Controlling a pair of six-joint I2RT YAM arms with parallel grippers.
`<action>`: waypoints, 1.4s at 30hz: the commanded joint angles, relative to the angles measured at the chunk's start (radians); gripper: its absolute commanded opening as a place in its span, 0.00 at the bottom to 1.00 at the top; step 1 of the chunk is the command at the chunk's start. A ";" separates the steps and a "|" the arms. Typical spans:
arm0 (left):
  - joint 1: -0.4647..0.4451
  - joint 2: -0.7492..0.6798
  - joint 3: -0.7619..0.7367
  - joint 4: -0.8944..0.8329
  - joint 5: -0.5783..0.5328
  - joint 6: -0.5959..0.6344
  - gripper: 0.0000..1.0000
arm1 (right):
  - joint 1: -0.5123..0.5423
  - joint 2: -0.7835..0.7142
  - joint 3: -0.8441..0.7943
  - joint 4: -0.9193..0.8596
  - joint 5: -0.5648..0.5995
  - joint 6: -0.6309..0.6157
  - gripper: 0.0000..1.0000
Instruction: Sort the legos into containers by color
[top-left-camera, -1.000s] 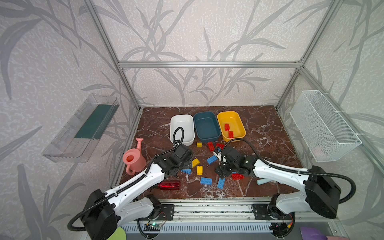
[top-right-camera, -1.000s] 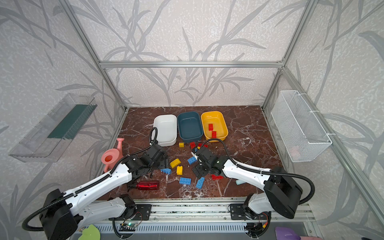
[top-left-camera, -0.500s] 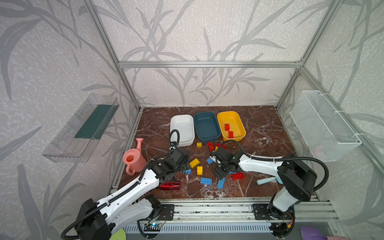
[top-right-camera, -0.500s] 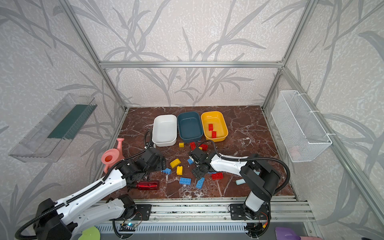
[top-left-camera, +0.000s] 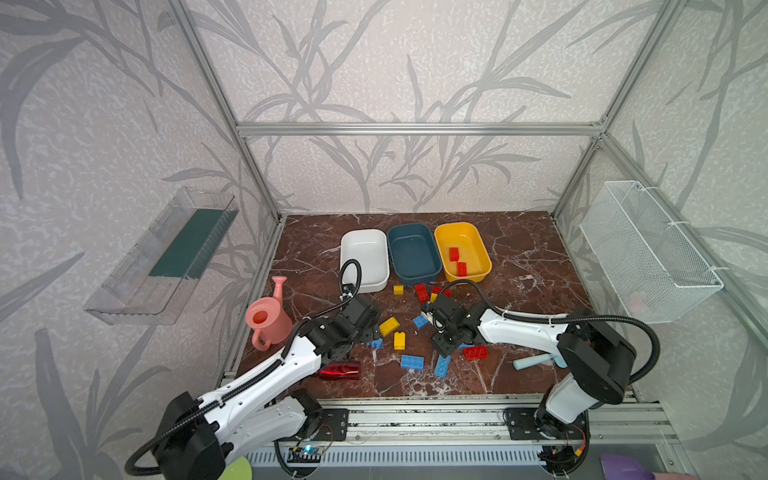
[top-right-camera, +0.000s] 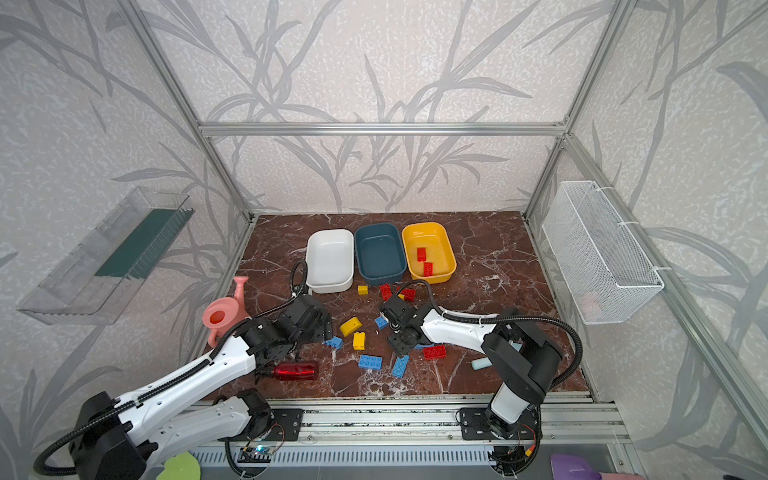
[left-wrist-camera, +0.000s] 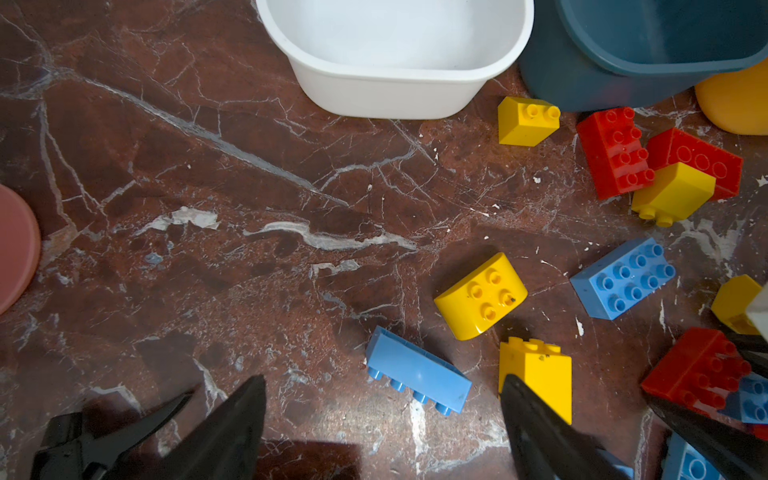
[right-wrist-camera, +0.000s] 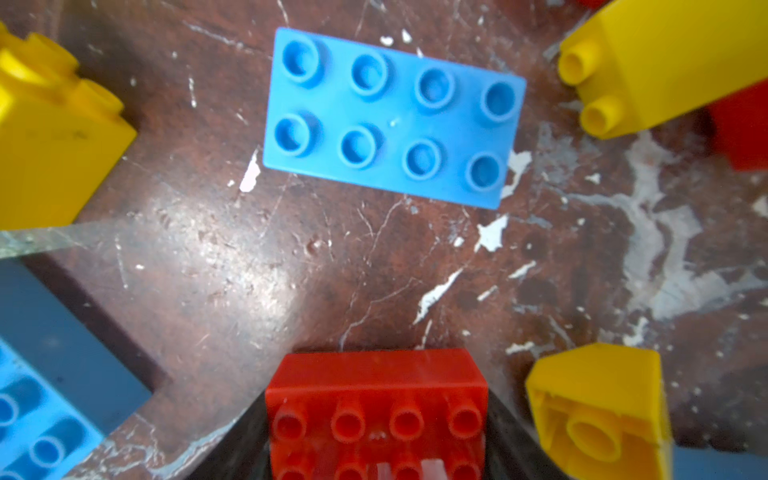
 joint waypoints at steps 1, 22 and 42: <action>0.001 0.001 0.048 -0.036 -0.021 0.002 0.88 | 0.003 -0.068 0.025 -0.058 0.027 0.015 0.60; -0.001 0.008 0.051 -0.026 0.036 0.022 0.88 | -0.416 0.018 0.438 -0.042 -0.083 0.046 0.58; -0.001 0.006 0.045 -0.042 0.039 0.011 0.87 | -0.542 0.266 0.610 -0.029 -0.079 0.047 0.74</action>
